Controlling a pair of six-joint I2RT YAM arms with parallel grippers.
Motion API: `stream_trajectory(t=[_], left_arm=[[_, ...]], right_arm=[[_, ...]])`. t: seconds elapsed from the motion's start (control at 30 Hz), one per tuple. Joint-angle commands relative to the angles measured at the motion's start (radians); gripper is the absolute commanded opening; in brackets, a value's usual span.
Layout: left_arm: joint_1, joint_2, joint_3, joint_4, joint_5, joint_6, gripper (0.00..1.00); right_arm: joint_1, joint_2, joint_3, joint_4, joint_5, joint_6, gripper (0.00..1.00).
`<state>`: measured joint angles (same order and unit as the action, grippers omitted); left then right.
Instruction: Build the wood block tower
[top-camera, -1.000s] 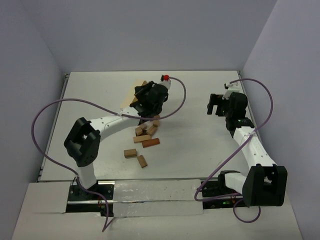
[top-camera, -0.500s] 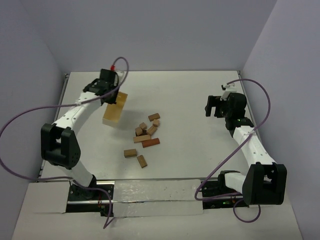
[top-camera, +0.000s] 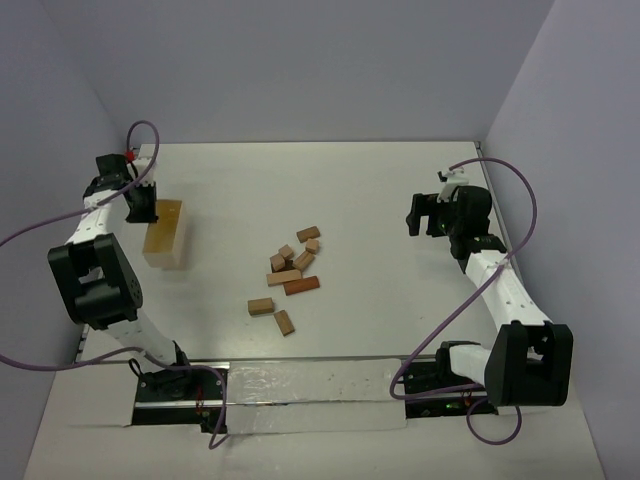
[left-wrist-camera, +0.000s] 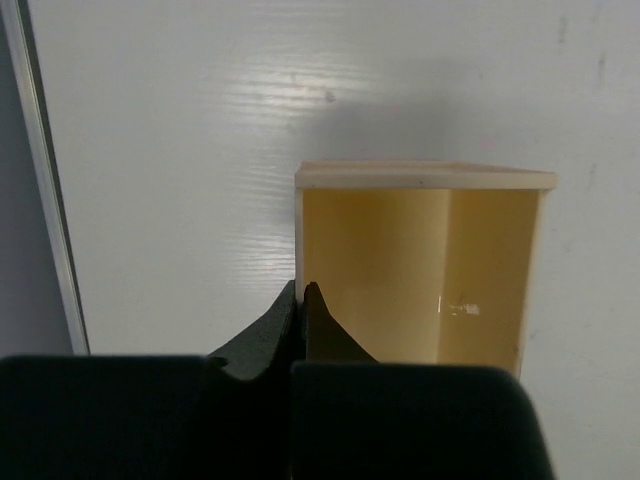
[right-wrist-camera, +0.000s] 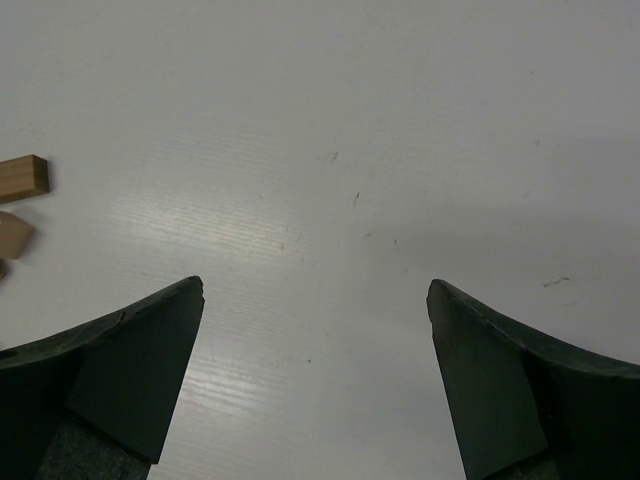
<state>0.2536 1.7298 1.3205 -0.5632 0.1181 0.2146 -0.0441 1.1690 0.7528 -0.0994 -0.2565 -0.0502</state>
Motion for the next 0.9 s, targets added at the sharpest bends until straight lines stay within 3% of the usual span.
stream_trajectory(t=[0.0,0.33,0.47,0.53,0.8,0.87], left_arm=[[0.067,0.029,0.003,0.053,0.120,0.124,0.00],[0.172,0.086,-0.049,0.085,0.150,0.235,0.00],[0.204,0.102,-0.066,0.096,0.164,0.259,0.06],[0.210,0.114,-0.064,0.085,0.178,0.274,0.18],[0.215,0.133,-0.034,0.047,0.191,0.289,0.47],[0.214,0.126,-0.017,0.022,0.221,0.292,0.79]], right_arm=[[-0.005,0.003,0.044,0.001,-0.016,-0.020,1.00],[-0.005,0.017,0.042,0.007,-0.011,-0.014,1.00],[-0.005,0.021,0.039,0.009,-0.010,-0.014,1.00],[-0.004,0.024,0.040,0.007,-0.015,-0.013,1.00],[-0.005,0.029,0.042,0.009,-0.024,-0.009,1.00],[-0.005,0.029,0.043,0.007,-0.034,-0.011,1.00]])
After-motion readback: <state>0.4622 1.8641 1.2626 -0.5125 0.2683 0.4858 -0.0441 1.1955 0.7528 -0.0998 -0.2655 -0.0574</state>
